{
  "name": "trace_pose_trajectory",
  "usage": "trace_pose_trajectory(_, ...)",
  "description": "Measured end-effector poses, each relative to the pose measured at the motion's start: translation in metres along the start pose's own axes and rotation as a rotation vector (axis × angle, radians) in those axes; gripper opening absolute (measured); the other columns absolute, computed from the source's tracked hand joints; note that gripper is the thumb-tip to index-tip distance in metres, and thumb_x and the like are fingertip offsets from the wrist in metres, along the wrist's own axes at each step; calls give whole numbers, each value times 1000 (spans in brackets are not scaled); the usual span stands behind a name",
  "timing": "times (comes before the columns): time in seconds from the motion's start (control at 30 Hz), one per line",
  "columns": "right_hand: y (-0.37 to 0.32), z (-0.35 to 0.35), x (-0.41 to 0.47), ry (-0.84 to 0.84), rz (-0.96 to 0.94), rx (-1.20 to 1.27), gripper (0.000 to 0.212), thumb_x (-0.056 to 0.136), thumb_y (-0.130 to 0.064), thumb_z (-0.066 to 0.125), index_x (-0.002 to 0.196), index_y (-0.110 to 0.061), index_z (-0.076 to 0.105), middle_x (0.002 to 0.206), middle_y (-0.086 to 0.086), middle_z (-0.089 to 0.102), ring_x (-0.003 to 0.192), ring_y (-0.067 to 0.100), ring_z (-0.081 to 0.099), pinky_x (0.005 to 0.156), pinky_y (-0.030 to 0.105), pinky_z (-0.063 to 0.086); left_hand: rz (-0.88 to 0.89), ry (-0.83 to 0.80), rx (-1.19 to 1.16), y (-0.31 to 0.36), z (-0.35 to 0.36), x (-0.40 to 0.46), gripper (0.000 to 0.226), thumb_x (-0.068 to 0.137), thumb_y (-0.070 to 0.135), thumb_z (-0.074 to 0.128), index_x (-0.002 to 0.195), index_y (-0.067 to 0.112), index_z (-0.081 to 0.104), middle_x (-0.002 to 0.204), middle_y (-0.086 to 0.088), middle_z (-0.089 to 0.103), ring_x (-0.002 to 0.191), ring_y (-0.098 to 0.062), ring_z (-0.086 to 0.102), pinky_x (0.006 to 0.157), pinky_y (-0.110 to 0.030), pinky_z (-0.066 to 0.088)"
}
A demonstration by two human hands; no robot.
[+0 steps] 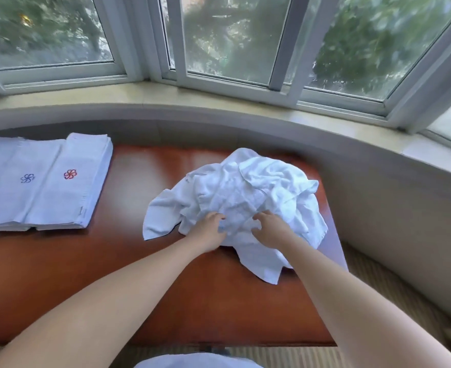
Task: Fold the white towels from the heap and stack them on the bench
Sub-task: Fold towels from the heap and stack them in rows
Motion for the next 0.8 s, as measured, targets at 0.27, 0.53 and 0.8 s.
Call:
trace_pose_trajectory(0.27, 53, -45, 74, 132, 41, 92, 54, 97, -28, 57, 149, -21, 45, 152, 1, 42, 133, 28, 46, 98, 42, 48, -48, 41, -5, 47, -7, 78, 58, 97, 31, 57, 152, 22, 40, 158, -3, 39, 140, -26, 44, 111, -40, 41)
trace_pose_trajectory(0.53, 76, -58, 132, 198, 78, 108, 62, 97, -21, 49, 155, -33, 32, 130, 5, 60, 106, 31, 64, 71, 36, 47, -89, 185, 29, 107, -11, 151, 47, 97, 31, 56, 144, 29, 46, 130, -4, 51, 109, -27, 60, 83, -39, 51)
trace_pose_trajectory(0.8, 88, -56, 151, 226, 150, 93, 36, 96, -25, 48, 132, -32, 50, 79, -6, 53, 74, 26, 56, 52, 30, 31, -44, 192, 38, 102, -24, 185, 17, 99, 26, 51, 104, 29, 66, 106, 5, 65, 97, -21, 62, 66, -31, 42)
Point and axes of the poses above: each hand's wrist, its own x-axis towards the middle knuckle, its own z-axis out of the palm, y = z × x, the point moved 2 cm from there along x, towards the middle knuckle
